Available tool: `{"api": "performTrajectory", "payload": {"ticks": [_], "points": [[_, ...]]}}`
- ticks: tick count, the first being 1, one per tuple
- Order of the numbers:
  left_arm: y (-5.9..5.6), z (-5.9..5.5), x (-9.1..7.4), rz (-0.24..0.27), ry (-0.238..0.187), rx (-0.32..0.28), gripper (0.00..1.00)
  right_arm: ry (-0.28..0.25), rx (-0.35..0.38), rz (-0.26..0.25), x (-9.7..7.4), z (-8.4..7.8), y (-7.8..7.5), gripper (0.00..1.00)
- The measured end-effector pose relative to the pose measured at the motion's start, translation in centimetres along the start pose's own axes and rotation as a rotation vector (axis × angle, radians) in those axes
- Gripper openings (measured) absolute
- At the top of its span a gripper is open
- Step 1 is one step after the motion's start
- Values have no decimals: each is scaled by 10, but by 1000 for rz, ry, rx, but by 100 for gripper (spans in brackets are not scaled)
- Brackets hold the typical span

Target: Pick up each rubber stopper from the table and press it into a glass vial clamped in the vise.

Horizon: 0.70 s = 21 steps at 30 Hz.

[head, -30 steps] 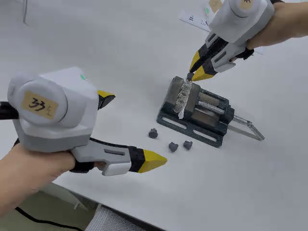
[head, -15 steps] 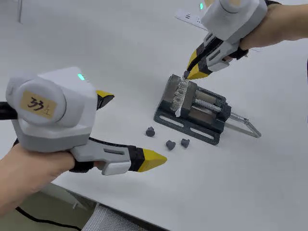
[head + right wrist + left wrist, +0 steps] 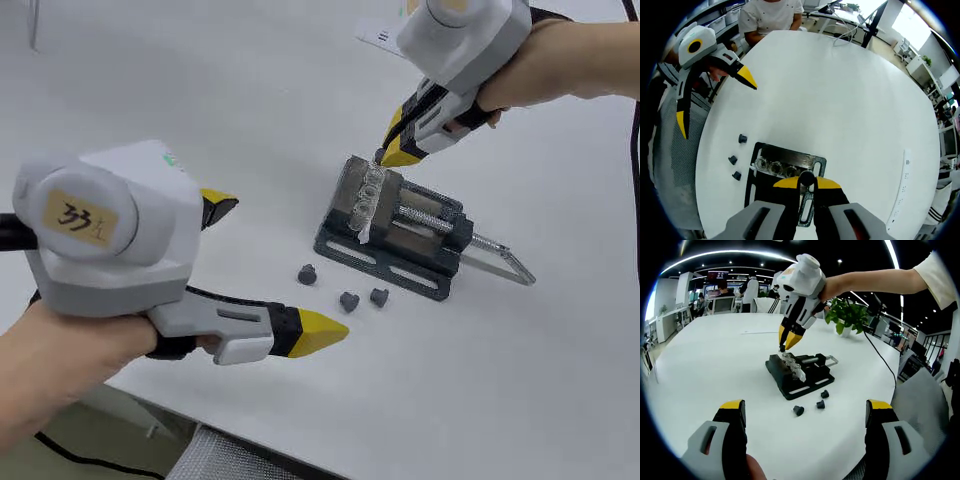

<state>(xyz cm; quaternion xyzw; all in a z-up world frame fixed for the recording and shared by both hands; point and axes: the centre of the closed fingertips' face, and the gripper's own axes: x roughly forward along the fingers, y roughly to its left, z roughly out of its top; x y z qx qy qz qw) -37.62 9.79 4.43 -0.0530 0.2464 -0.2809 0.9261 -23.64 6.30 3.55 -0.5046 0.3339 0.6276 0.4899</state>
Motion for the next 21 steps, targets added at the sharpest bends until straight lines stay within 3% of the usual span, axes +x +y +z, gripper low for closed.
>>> {"api": "performTrajectory", "payload": {"ticks": [14, 18, 21], "points": [[3, 1, -2, 9, -1, -5, 99, -4, -48, 12, 2, 0, -9, 7], [4, 0, -1, 9, 3, -5, 99, -14, -34, 14, 1, -1, -9, 13], [4, 1, 0, 6, 6, -3, 99, -24, -24, 16, -6, 0, -8, 10]]}}
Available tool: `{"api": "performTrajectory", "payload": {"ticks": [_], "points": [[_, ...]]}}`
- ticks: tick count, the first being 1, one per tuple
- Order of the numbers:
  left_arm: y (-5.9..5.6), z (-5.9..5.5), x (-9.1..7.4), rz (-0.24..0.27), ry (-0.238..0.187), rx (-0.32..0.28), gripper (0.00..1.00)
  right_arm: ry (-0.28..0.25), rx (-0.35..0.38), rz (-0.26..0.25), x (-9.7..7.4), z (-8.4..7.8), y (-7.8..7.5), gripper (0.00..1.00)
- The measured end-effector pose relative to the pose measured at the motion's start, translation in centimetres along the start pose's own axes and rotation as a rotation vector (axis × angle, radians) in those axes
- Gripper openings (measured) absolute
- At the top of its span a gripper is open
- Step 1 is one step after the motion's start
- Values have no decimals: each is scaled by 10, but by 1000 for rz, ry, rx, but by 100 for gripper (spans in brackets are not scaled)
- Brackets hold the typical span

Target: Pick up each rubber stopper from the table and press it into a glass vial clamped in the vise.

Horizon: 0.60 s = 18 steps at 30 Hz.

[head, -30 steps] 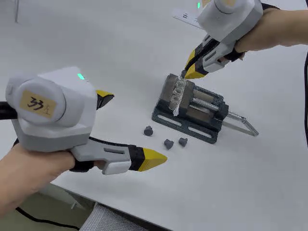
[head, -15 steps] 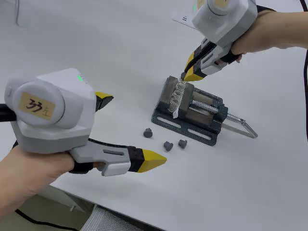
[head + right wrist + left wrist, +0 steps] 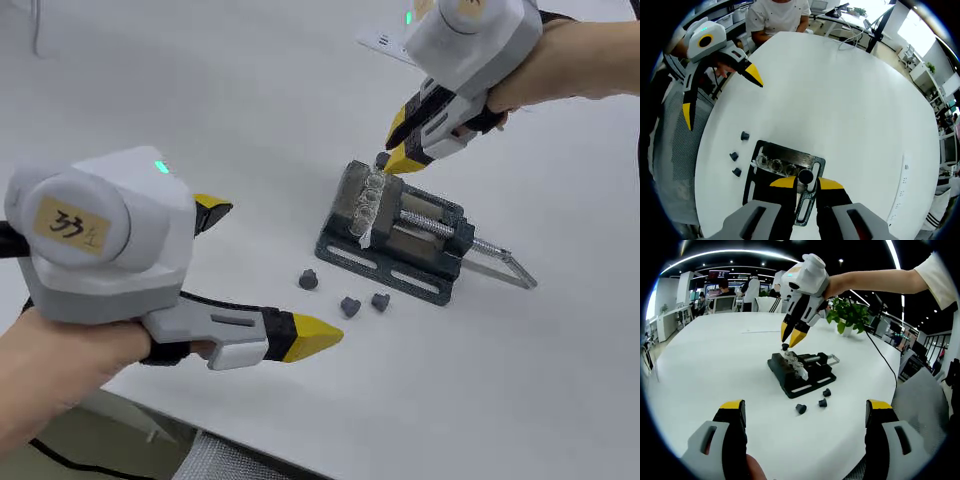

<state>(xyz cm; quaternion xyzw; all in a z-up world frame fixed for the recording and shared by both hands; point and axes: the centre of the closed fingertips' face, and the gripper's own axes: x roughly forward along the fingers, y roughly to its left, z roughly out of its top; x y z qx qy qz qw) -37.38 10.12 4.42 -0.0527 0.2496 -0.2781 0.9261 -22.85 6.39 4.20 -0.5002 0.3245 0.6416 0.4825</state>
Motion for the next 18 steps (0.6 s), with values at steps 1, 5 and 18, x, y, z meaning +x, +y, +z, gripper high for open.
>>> {"api": "performTrajectory", "payload": {"ticks": [1, 5, 18], "points": [[0, 0, 0, 0, 0, 1, 99, -5, 2, 3, -2, 1, -1, 10], [3, 3, 2, 1, -2, 3, 99, -15, 19, 30, -6, 4, -2, 2], [5, 5, 8, -6, 0, 5, 99, 0, 1, 61, -1, 3, 4, 1]]}}
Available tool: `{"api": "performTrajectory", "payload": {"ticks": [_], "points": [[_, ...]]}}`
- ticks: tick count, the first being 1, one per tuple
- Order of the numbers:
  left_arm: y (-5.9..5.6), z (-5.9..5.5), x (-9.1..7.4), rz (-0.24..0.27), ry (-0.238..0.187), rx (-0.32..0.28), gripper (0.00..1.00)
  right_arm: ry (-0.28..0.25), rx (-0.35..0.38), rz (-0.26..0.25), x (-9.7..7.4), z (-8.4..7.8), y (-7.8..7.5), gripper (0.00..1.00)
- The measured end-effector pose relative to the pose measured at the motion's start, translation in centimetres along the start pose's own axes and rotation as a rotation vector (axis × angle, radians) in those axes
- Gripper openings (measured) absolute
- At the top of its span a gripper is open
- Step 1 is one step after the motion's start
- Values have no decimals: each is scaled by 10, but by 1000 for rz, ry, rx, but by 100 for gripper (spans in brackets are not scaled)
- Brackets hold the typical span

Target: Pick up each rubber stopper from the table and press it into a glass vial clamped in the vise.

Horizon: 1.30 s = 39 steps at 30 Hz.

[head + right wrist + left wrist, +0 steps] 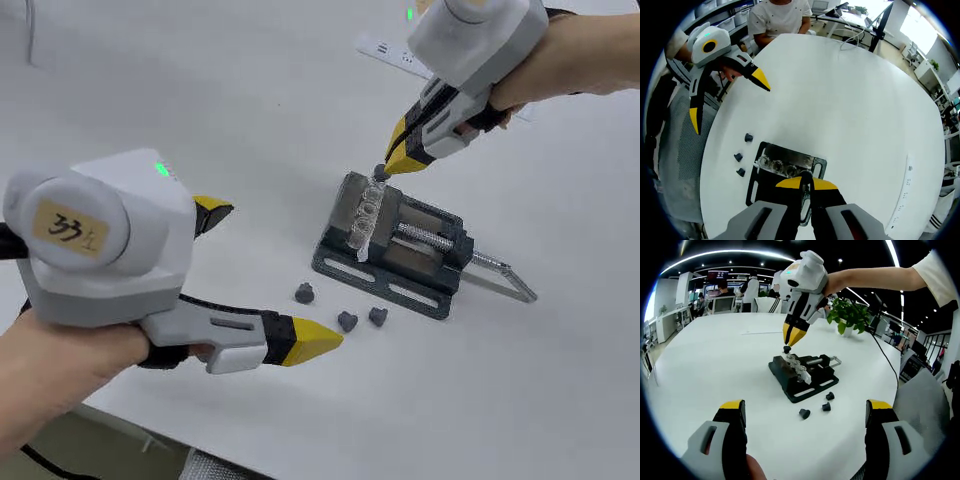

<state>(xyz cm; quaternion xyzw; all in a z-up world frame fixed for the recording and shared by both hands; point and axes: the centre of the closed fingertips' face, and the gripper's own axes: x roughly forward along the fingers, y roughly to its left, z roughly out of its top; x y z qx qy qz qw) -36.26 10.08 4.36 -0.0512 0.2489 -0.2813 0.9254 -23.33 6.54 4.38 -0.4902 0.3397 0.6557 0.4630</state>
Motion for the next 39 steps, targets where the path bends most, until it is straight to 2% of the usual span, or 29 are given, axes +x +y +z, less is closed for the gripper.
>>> {"api": "performTrajectory", "payload": {"ticks": [11, 20, 24, 29, 30, 32, 33, 34, 35, 39], "points": [[3, -4, 3, -2, -1, -13, 99, 5, 1, 11, 4, -1, -1, 0], [2, -6, 4, -5, 0, -28, 99, 35, -75, -11, 5, -3, -2, 0], [0, -6, 6, -11, 2, -30, 99, 41, -82, -18, 5, -3, -5, 0], [0, -6, 7, -15, 2, -32, 99, 45, -79, -3, 6, -3, -6, 0], [-1, -6, 7, -15, 2, -33, 99, 47, -44, -2, 7, -4, -7, 0], [-1, -8, 8, -17, 4, -33, 99, 70, -93, 25, 8, -5, -6, 0], [-1, -8, 9, -17, 5, -35, 99, 77, -62, 15, 8, -5, -9, 0], [-1, -9, 10, -17, 5, -39, 99, 80, -31, 27, 9, -4, -9, 0], [-1, -8, 11, -18, 2, -44, 99, 77, -38, 28, 10, -5, -14, 0], [-2, -5, 15, -21, -5, -51, 99, 56, -33, 22, 9, -6, -10, 0]]}}
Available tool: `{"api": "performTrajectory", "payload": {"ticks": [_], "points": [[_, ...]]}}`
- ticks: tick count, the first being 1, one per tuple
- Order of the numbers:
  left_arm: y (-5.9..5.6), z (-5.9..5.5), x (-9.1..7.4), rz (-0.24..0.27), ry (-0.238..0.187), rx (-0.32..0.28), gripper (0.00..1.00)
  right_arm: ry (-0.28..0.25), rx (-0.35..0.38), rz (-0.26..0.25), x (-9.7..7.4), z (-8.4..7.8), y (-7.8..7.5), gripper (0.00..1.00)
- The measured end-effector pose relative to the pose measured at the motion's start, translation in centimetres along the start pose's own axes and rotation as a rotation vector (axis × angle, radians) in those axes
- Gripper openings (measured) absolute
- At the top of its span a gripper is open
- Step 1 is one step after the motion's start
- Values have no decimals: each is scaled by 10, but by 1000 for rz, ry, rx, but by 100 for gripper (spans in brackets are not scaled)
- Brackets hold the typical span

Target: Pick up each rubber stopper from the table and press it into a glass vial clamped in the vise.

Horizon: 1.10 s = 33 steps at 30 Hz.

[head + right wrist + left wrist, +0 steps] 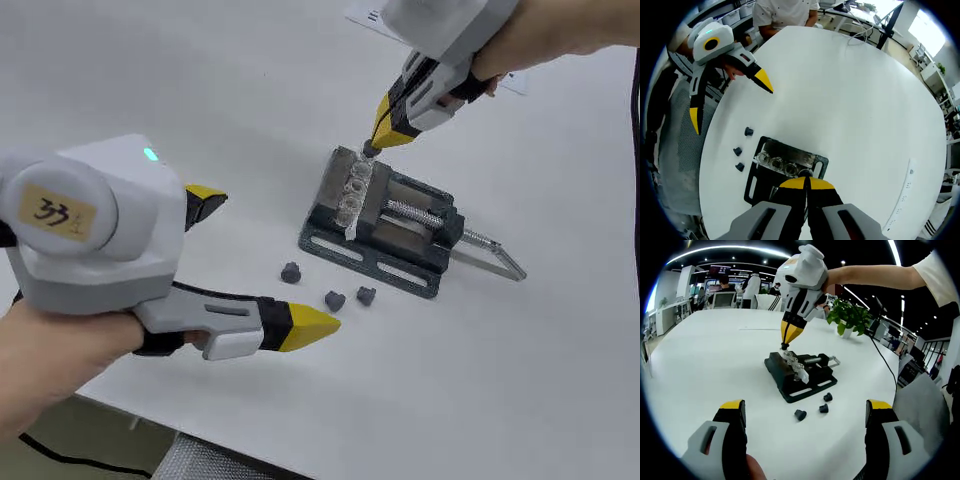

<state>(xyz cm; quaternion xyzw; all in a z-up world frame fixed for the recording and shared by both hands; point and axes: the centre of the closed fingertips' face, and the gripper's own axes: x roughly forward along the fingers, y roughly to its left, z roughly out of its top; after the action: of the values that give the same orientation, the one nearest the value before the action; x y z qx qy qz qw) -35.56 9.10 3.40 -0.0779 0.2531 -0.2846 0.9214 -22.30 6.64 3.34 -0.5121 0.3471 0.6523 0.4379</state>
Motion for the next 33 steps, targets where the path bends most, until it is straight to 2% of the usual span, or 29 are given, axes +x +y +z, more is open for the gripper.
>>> {"api": "performTrajectory", "payload": {"ticks": [1, 3, 11, 17, 22, 27, 28, 33], "points": [[-1, 1, 2, -4, 0, -3, 99, -2, -26, 2, -1, 0, 1, 0], [-1, 1, 3, -7, 1, -4, 99, -5, 4, 12, -2, 2, 3, 0], [3, 3, 7, -13, 7, -16, 99, -47, 15, 11, 2, 3, 1, 0], [5, 4, 8, -16, 10, -14, 99, -47, 9, 2, 3, 4, 2, 0], [6, 4, 5, -13, 11, -8, 99, -36, 11, 22, 4, 6, -1, 0], [8, 3, 3, -8, 15, -9, 99, -40, 23, 45, 4, 4, 0, 0], [9, 2, 3, -7, 15, -8, 99, -42, 22, 54, 3, 5, 4, 0], [8, 1, 3, -10, 21, -10, 99, -46, 19, 49, 2, 5, 4, 0]]}}
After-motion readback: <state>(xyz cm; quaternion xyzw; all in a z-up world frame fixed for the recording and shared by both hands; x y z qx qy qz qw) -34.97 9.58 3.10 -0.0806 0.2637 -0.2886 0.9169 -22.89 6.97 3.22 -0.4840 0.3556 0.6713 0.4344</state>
